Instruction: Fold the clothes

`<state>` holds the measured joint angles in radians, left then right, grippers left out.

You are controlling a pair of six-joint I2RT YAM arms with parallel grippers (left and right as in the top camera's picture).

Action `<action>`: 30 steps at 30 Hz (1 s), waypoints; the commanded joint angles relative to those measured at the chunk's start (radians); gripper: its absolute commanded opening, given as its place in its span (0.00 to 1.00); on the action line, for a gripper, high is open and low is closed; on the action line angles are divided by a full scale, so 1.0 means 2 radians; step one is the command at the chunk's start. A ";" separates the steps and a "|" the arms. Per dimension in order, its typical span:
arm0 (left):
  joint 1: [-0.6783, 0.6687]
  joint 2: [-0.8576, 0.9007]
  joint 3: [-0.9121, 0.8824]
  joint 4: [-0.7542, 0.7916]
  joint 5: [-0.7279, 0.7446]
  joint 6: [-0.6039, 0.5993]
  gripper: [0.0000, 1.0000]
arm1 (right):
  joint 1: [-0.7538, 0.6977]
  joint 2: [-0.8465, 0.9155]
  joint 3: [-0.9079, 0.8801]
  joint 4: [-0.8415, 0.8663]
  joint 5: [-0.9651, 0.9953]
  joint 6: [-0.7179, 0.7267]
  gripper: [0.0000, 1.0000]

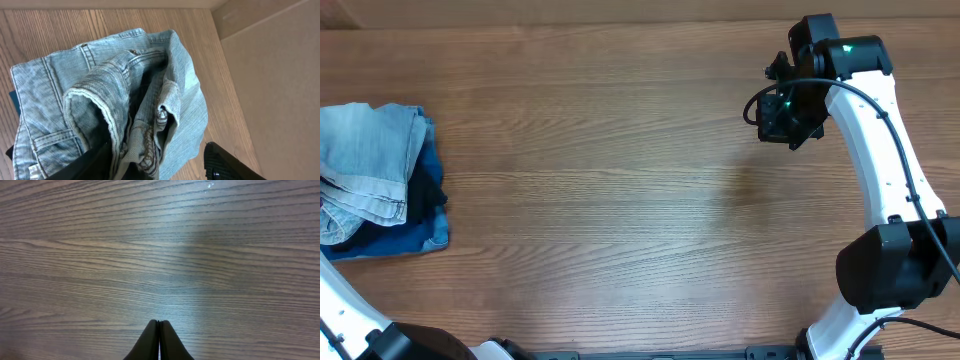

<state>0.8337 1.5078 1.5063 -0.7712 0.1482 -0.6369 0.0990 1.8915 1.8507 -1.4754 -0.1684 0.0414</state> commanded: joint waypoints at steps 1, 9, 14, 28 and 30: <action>0.003 -0.005 0.017 0.002 -0.003 0.001 0.61 | 0.000 -0.007 0.001 0.002 0.001 -0.002 0.06; 0.003 -0.005 0.017 0.001 -0.005 0.002 0.96 | 0.000 -0.007 0.001 0.002 0.001 -0.002 0.06; 0.003 -0.005 0.017 0.005 -0.005 0.005 1.00 | 0.000 -0.007 0.001 0.002 -0.001 -0.002 0.08; 0.032 -0.052 0.030 0.024 0.020 0.016 1.00 | 0.000 -0.007 0.001 0.016 -0.001 -0.002 0.13; 0.031 -0.051 0.030 -0.023 0.024 0.041 1.00 | 0.000 -0.007 0.001 0.016 -0.001 -0.002 0.13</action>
<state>0.8928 1.4178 1.5436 -0.7399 0.1631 -0.6250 0.0990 1.8915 1.8507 -1.4502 -0.1684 0.0410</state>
